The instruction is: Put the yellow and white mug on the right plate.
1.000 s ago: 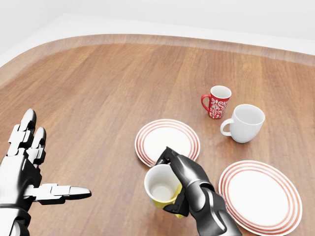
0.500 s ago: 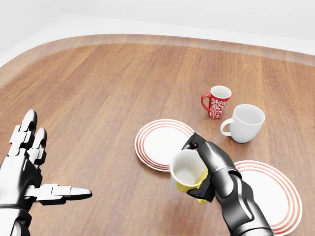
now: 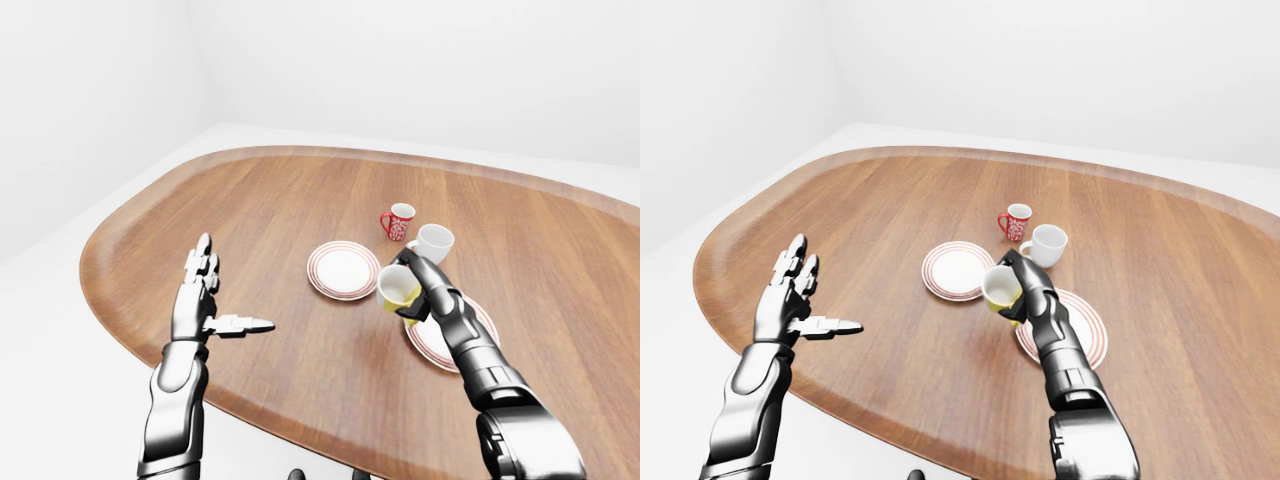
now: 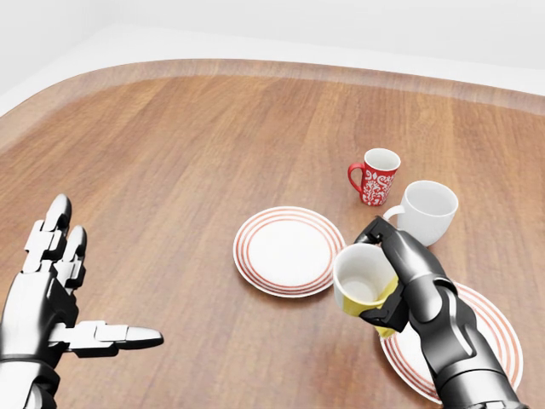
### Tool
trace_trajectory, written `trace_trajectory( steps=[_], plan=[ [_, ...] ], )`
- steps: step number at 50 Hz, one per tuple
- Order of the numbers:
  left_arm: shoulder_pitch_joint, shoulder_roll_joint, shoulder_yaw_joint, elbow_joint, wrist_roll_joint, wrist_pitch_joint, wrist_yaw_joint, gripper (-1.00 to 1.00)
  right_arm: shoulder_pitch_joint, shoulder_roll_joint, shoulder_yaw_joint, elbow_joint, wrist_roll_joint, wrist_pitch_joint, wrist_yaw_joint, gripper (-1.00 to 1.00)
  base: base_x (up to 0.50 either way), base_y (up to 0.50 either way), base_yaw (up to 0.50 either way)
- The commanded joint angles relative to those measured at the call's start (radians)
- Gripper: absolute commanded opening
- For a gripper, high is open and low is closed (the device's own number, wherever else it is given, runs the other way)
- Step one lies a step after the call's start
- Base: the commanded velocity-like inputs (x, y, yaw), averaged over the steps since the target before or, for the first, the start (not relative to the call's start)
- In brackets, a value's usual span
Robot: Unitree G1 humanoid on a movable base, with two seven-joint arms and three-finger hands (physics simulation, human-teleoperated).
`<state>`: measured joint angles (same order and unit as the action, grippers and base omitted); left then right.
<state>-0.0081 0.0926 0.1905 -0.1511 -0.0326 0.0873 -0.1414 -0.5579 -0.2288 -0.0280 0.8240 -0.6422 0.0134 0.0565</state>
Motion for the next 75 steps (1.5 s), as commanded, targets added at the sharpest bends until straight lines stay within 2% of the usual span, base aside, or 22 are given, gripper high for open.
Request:
trace_trajectory(
  steps=[1, 7, 10, 14, 16, 28, 32, 39, 45, 52, 75],
  plan=[
    [-0.001, 0.000, -0.002, 0.010, 0.001, 0.000, 0.000, 1.00, -0.025, -0.059, -0.027, 0.025, 0.026, -0.008, 0.011, -1.00, 0.00, 0.00, 0.00],
    [0.000, 0.000, -0.002, 0.007, 0.002, 0.000, 0.001, 1.00, -0.037, -0.096, -0.042, 0.064, 0.036, -0.031, 0.008, -1.00, 0.00, 0.00, 0.00],
    [-0.001, 0.001, -0.002, 0.008, 0.003, 0.000, 0.001, 1.00, -0.030, -0.108, -0.050, 0.045, 0.042, -0.021, 0.021, -1.00, 0.00, 0.00, 0.00],
    [-0.004, 0.002, 0.001, 0.016, 0.001, 0.000, 0.001, 1.00, -0.028, -0.124, -0.057, 0.056, 0.050, -0.031, 0.024, -1.00, 0.00, 0.00, 0.00],
    [-0.002, 0.002, 0.000, 0.014, 0.002, 0.000, 0.001, 1.00, -0.019, -0.129, -0.060, 0.034, 0.053, -0.023, 0.035, -1.00, 0.00, 0.00, 0.00],
    [-0.003, 0.001, -0.003, 0.021, 0.005, 0.000, 0.002, 1.00, 0.008, -0.166, -0.088, 0.000, 0.072, -0.026, 0.062, -1.00, 0.00, 0.00, 0.00],
    [0.000, 0.001, -0.004, 0.009, 0.005, 0.000, 0.002, 1.00, 0.005, -0.176, -0.093, 0.029, 0.080, -0.044, 0.054, -1.00, 0.00, 0.00, 0.00],
    [0.000, -0.002, -0.007, 0.008, 0.008, 0.000, 0.002, 1.00, -0.020, -0.207, -0.098, 0.141, 0.102, -0.101, 0.014, -1.00, 0.00, 0.00, 0.00],
    [0.000, -0.002, -0.007, 0.013, 0.009, 0.000, 0.001, 1.00, -0.081, -0.224, -0.085, 0.326, 0.125, -0.101, -0.062, -1.00, 0.00, 0.00, 0.00],
    [0.001, -0.002, -0.008, 0.012, 0.010, 0.000, 0.001, 1.00, -0.118, -0.228, -0.064, 0.439, 0.124, -0.101, -0.122, -1.00, 0.00, 0.00, 0.00],
    [0.002, -0.002, -0.009, 0.016, 0.012, 0.000, 0.002, 1.00, -0.123, -0.217, -0.077, 0.506, 0.132, -0.101, -0.189, -1.00, 0.00, 0.00, 0.00]
  ],
)
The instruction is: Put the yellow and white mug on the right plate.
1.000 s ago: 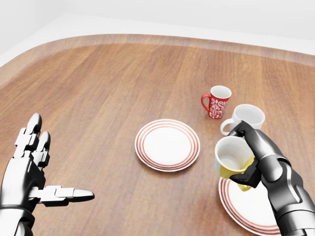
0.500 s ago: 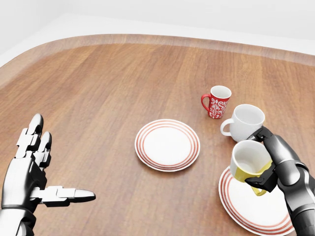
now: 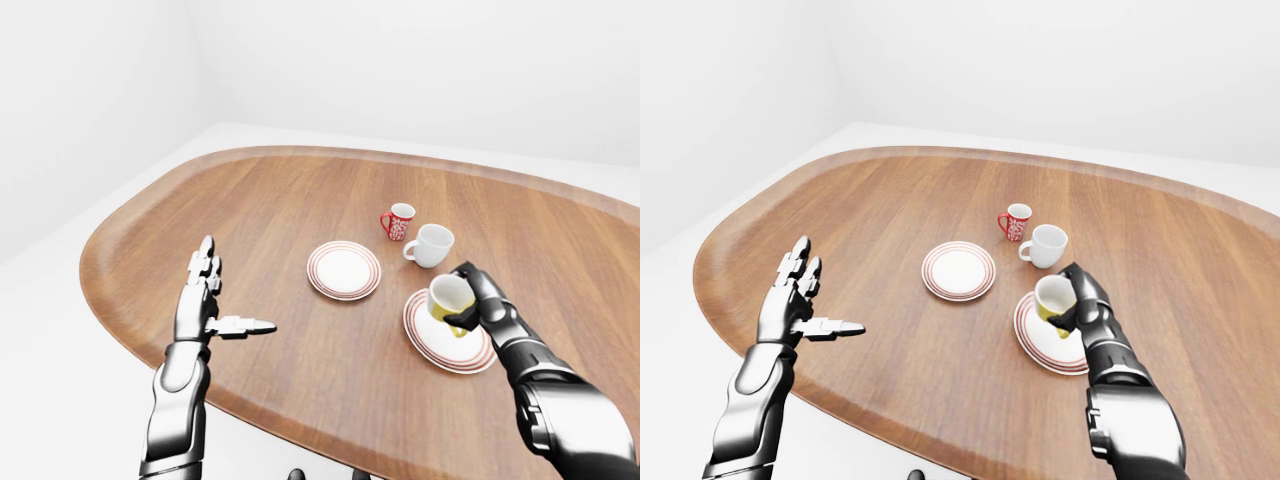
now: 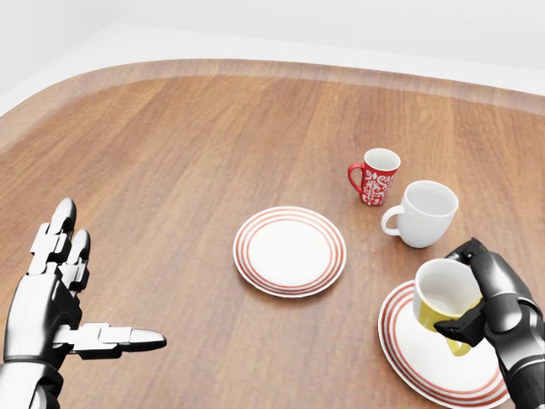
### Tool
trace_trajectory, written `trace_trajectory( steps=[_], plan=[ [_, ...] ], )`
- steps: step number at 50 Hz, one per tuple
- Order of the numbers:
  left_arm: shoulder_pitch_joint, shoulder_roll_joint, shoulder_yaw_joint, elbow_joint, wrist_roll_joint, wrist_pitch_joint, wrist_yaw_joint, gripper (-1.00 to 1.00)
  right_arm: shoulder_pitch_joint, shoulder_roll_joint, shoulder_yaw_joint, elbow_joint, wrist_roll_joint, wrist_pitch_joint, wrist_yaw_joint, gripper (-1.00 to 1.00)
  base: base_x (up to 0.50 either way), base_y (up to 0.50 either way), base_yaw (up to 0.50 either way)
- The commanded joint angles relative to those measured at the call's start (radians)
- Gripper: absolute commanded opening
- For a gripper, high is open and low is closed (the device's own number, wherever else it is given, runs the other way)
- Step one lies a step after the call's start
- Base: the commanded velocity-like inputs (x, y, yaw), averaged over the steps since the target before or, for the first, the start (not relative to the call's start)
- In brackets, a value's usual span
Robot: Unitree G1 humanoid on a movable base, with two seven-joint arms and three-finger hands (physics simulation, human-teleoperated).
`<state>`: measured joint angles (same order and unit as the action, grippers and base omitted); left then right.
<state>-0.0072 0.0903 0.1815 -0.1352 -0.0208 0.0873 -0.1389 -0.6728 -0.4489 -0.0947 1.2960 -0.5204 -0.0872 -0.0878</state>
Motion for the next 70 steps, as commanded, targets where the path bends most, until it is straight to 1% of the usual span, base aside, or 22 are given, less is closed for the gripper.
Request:
trace_trajectory(
  steps=[1, 15, 42, 46, 50, 70],
  plan=[
    [0.001, 0.000, 0.000, 0.000, 0.001, 0.000, 0.000, 1.00, -0.007, 0.004, -0.010, 0.036, 0.010, 0.000, -0.048, -1.00, 0.00, 0.00, 0.00],
    [-0.001, -0.001, -0.004, 0.011, 0.003, 0.000, 0.001, 1.00, 0.008, 0.016, -0.014, 0.053, -0.015, 0.000, -0.110, -1.00, 0.00, 0.00, 0.00],
    [0.005, -0.003, -0.005, -0.003, 0.005, 0.000, 0.000, 1.00, 0.020, 0.027, -0.029, 0.067, -0.050, 0.000, -0.166, -1.00, 0.00, 0.00, 0.00],
    [0.003, -0.003, -0.006, 0.002, 0.006, 0.000, -0.001, 1.00, 0.021, 0.024, -0.033, 0.068, -0.051, 0.000, -0.160, -1.00, 0.00, 0.00, 0.00],
    [0.000, -0.002, -0.004, 0.006, 0.005, 0.000, 0.000, 1.00, 0.022, 0.026, -0.057, 0.068, -0.012, 0.000, -0.088, -1.00, 0.00, 0.00, 0.00],
    [0.002, -0.004, -0.010, 0.014, 0.010, 0.000, 0.000, 1.00, 0.008, 0.013, -0.053, 0.069, -0.011, 0.000, -0.087, -1.00, 0.00, 0.00, 0.00]
  ],
)
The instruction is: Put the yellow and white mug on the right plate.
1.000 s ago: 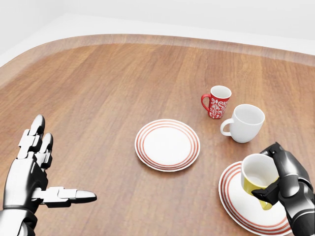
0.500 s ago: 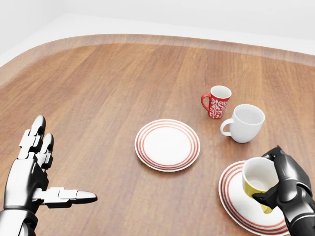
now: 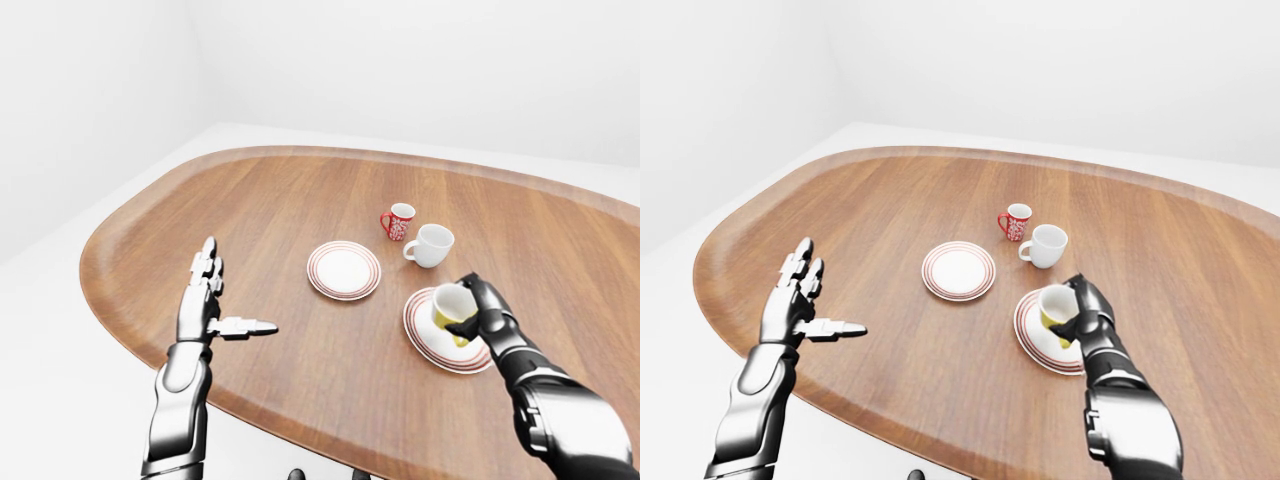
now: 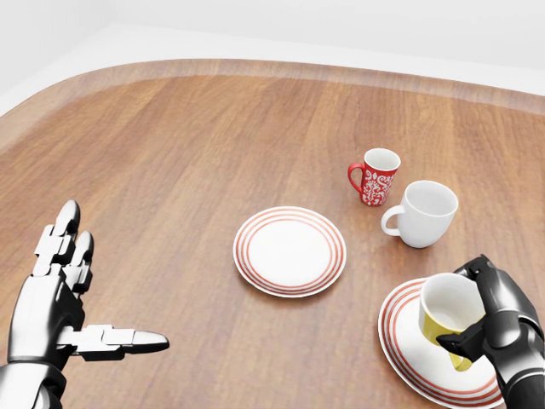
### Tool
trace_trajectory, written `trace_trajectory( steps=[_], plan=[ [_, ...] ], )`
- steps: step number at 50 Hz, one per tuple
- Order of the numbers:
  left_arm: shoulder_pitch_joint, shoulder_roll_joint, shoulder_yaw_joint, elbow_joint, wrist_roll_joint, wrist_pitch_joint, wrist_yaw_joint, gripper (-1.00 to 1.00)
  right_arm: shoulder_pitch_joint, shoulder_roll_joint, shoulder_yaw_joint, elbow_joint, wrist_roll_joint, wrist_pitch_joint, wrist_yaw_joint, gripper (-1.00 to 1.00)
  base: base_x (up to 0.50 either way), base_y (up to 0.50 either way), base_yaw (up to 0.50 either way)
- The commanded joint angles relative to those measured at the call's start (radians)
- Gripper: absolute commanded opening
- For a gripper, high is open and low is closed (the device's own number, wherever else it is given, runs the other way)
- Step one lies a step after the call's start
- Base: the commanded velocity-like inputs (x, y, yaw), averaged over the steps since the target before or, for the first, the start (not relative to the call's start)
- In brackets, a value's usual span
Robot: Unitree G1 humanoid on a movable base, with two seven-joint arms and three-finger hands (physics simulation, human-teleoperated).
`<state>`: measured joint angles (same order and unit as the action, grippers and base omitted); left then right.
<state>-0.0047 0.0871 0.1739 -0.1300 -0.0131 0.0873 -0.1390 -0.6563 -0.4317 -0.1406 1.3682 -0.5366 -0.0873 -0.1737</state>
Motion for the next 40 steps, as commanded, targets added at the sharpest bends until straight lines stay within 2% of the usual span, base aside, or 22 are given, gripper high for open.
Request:
trace_trajectory(
  steps=[1, 26, 27, 28, 40],
  plan=[
    [-0.001, -0.001, -0.002, 0.007, 0.002, 0.000, 0.000, 1.00, -0.008, -0.004, -0.007, -0.003, 0.004, 0.000, -0.002, -1.00, 0.00, 0.00, 0.00],
    [-0.002, 0.000, -0.002, 0.014, 0.002, 0.000, -0.001, 1.00, -0.008, -0.008, -0.021, -0.002, 0.010, 0.000, -0.022, -1.00, 0.00, 0.00, 0.00],
    [-0.002, 0.000, -0.001, 0.015, 0.002, 0.000, -0.001, 1.00, -0.009, -0.008, -0.027, -0.003, 0.017, 0.000, -0.049, -0.71, 0.00, 0.00, 0.00],
    [-0.003, 0.001, 0.000, 0.016, 0.001, 0.000, -0.001, 1.00, -0.011, -0.010, -0.029, -0.003, 0.027, 0.000, -0.011, 1.00, 0.00, 0.00, 0.00],
    [0.003, -0.001, 0.000, -0.006, 0.000, 0.000, 0.000, 1.00, -0.008, -0.010, -0.018, -0.002, 0.014, 0.000, -0.021, 1.00, 0.00, 0.00, 0.00]
  ],
)
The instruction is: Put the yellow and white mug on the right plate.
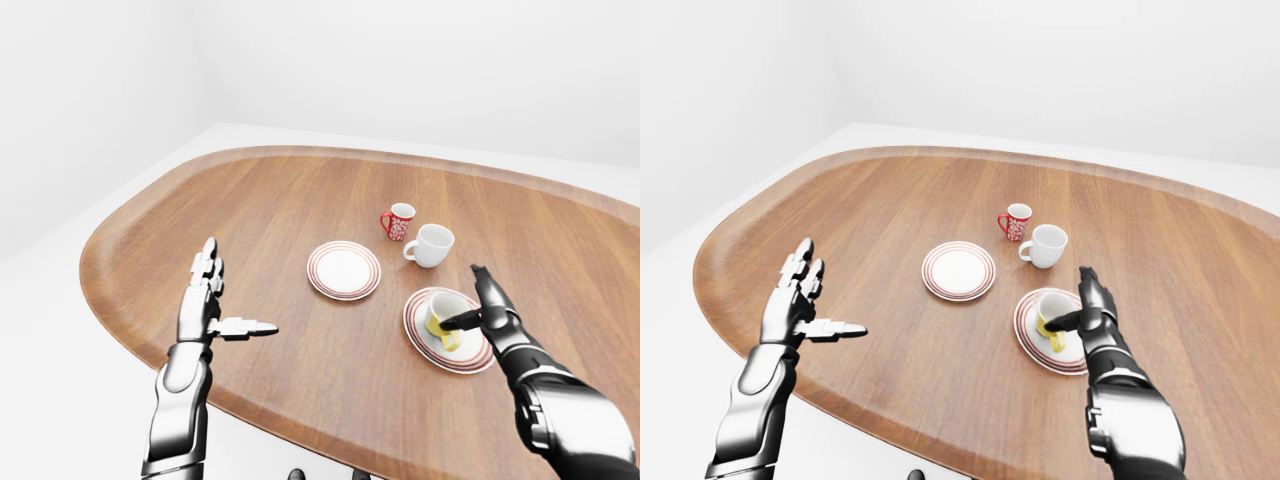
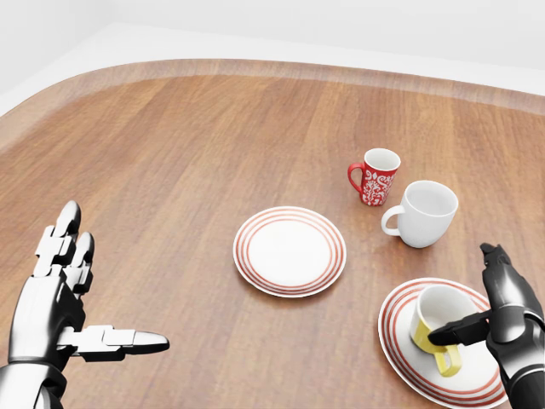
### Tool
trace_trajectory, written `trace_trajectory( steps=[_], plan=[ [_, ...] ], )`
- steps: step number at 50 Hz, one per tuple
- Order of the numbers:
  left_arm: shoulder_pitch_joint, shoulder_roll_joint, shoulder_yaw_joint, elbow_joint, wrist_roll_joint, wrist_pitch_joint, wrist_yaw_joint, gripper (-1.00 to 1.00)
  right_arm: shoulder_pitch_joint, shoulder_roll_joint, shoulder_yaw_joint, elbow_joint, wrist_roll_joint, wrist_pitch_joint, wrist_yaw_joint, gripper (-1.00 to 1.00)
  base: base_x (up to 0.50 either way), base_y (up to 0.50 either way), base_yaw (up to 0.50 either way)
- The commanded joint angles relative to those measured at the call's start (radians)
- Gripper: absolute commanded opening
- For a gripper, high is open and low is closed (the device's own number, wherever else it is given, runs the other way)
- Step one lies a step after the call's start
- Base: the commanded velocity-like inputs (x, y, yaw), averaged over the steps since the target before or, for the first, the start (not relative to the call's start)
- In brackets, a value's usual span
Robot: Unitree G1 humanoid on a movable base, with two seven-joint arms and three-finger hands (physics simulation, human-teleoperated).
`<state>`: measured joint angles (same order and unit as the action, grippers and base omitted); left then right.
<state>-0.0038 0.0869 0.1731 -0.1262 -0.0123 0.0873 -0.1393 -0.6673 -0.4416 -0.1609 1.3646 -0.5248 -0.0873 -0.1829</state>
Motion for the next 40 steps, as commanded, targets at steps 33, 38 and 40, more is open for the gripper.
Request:
trace_trajectory(
  steps=[33, 38, 40],
  plan=[
    [0.005, -0.003, -0.003, -0.011, 0.001, 0.000, -0.002, 1.00, -0.077, -0.080, 0.005, -0.235, 0.198, 0.000, 0.229, 1.00, 0.00, 0.00, 0.00],
    [0.006, -0.003, -0.003, -0.013, 0.001, 0.000, -0.002, 1.00, -0.033, -0.079, -0.016, -0.442, 0.226, 0.000, 0.286, 1.00, 0.00, 0.00, 0.00],
    [0.005, -0.003, -0.002, -0.011, 0.001, 0.000, -0.002, 1.00, -0.009, -0.075, -0.028, -0.526, 0.233, 0.014, 0.304, 1.00, 0.00, 0.00, 0.00]
  ],
)
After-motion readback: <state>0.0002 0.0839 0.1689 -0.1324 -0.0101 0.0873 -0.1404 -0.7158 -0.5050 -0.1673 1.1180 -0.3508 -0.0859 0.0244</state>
